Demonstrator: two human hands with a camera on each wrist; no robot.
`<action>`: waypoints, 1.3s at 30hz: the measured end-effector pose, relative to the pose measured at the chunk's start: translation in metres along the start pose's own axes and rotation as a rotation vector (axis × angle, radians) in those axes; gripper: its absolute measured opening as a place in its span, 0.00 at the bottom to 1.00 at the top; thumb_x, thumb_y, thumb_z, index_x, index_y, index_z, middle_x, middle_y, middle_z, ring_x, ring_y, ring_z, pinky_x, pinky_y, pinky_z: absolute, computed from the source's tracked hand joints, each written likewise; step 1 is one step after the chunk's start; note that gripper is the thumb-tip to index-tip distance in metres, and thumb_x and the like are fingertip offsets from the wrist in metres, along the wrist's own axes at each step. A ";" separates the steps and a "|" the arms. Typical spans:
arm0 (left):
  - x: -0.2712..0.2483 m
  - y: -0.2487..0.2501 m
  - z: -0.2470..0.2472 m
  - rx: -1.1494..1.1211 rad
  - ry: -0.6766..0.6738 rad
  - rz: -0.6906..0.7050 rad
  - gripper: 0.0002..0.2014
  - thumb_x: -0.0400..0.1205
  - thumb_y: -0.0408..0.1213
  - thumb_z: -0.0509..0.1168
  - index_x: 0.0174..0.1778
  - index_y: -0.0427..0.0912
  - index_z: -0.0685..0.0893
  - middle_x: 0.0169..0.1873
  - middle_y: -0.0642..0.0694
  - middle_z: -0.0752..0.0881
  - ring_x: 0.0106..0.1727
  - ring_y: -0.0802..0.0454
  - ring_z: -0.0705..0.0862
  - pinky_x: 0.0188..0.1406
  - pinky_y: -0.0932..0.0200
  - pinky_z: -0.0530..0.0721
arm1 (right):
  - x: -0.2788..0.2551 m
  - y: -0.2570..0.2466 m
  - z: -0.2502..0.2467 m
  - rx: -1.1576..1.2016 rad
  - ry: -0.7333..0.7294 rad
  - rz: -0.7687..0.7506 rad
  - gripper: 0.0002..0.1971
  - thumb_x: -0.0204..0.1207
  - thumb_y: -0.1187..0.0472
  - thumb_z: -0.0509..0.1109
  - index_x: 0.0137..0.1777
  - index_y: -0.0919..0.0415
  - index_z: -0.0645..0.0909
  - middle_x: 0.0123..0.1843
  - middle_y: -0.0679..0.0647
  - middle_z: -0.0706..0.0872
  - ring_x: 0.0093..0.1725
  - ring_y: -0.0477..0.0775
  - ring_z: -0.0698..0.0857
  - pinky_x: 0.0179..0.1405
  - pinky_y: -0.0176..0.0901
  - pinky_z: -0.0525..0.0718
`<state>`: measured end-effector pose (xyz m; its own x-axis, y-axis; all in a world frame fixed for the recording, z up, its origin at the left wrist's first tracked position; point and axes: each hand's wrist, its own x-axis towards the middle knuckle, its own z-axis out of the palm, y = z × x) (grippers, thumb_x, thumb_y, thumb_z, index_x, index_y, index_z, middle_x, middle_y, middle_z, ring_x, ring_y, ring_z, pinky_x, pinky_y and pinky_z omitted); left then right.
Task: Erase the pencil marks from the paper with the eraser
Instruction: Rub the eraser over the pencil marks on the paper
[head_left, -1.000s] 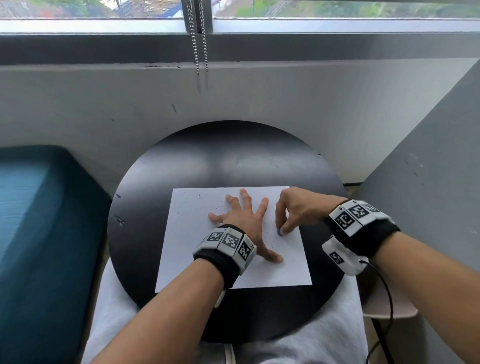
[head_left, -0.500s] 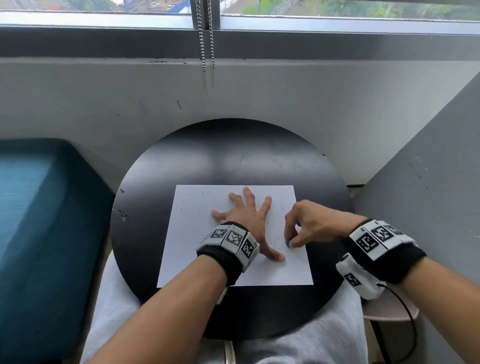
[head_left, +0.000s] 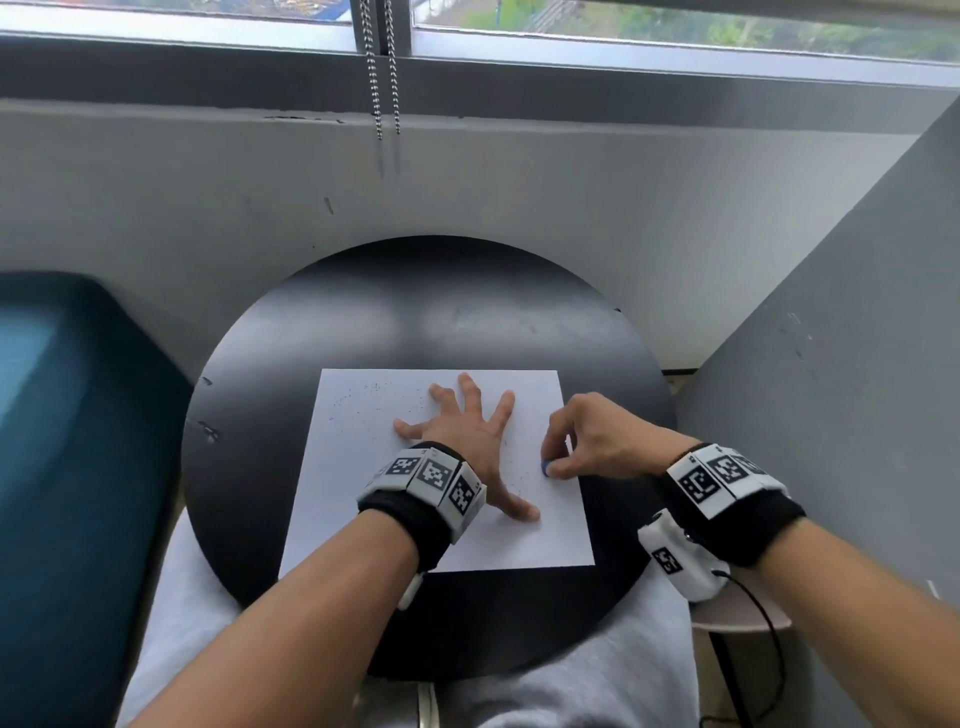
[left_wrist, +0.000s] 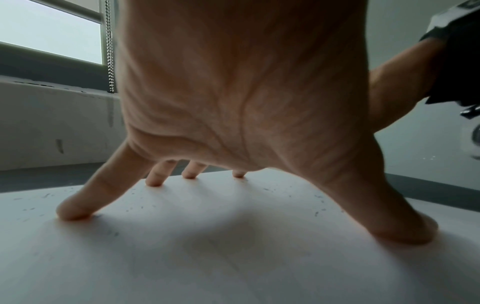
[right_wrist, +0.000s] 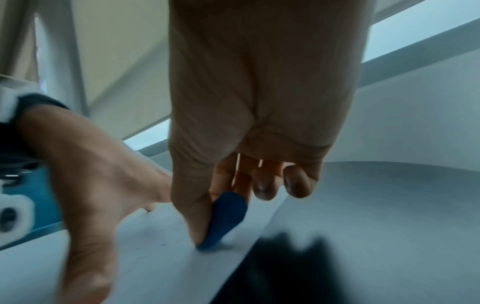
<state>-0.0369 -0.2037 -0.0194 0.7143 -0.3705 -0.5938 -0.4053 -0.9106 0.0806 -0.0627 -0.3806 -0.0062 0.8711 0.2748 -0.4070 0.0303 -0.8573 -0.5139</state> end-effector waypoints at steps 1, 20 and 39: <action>-0.001 0.000 0.000 0.003 0.001 -0.002 0.72 0.57 0.78 0.73 0.85 0.59 0.31 0.84 0.40 0.30 0.85 0.28 0.37 0.68 0.12 0.61 | -0.002 -0.002 0.002 -0.016 -0.042 -0.004 0.02 0.66 0.60 0.79 0.38 0.52 0.91 0.38 0.42 0.90 0.34 0.37 0.82 0.38 0.36 0.79; 0.001 0.000 0.003 -0.001 0.025 0.002 0.72 0.57 0.78 0.73 0.85 0.60 0.32 0.84 0.40 0.30 0.85 0.28 0.38 0.68 0.12 0.61 | 0.029 -0.004 -0.019 -0.079 -0.096 0.022 0.04 0.62 0.63 0.80 0.35 0.53 0.91 0.36 0.50 0.91 0.39 0.53 0.87 0.44 0.50 0.85; -0.001 0.000 0.000 -0.006 0.011 -0.004 0.72 0.57 0.77 0.73 0.85 0.60 0.31 0.84 0.40 0.30 0.85 0.28 0.38 0.68 0.12 0.61 | 0.030 -0.006 -0.017 -0.020 -0.132 0.017 0.04 0.64 0.61 0.81 0.38 0.52 0.92 0.35 0.47 0.90 0.32 0.42 0.78 0.32 0.33 0.75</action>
<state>-0.0373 -0.2039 -0.0187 0.7221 -0.3692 -0.5850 -0.3991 -0.9131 0.0835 -0.0283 -0.3743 -0.0022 0.7997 0.3134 -0.5121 0.0266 -0.8706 -0.4913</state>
